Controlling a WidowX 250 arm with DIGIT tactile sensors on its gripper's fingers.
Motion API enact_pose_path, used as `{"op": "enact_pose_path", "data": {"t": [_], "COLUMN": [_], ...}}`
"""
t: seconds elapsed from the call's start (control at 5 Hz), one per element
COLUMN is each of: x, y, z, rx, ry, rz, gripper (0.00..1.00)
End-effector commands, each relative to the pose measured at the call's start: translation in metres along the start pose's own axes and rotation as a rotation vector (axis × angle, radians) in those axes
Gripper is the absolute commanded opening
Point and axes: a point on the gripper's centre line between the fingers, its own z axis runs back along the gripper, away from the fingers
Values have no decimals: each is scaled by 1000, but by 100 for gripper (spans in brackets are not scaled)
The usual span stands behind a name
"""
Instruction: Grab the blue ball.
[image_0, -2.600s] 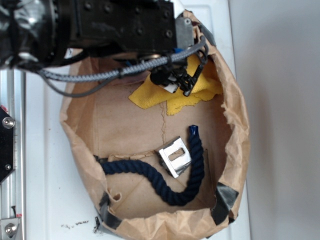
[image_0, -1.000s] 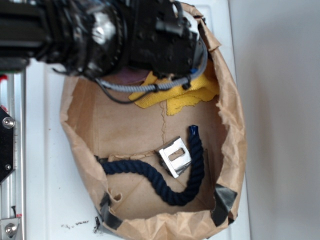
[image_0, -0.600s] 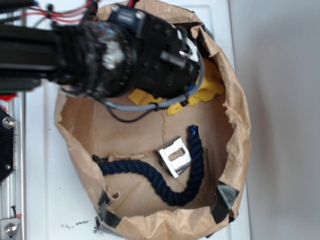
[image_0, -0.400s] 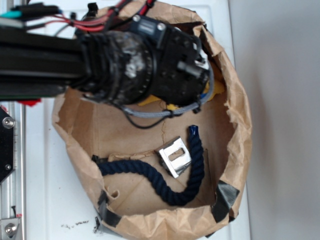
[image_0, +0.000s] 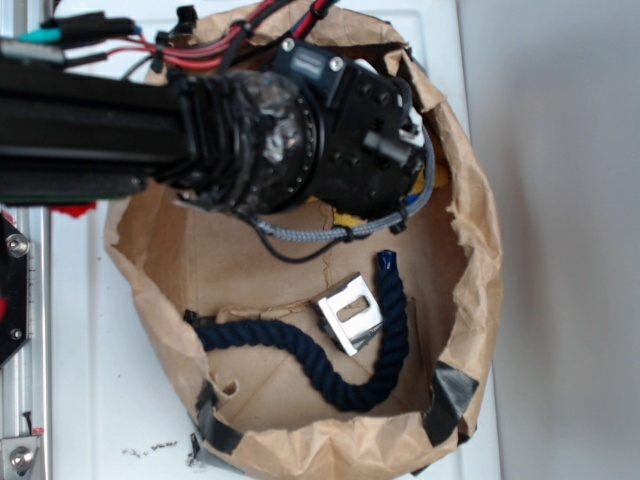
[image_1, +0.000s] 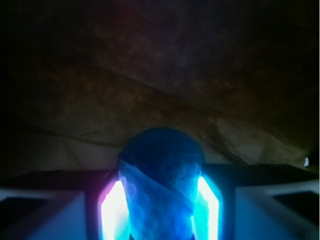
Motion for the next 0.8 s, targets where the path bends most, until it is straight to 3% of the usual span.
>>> {"op": "enact_pose_path", "data": {"t": [0.0, 0.4, 0.6], "x": [10, 6, 8], "y": [12, 25, 36], "z": [50, 112, 131], "rx": [-155, -316, -353], "ry": [120, 262, 322], "rz": [-131, -537, -705], "gripper": [0, 0, 0]}}
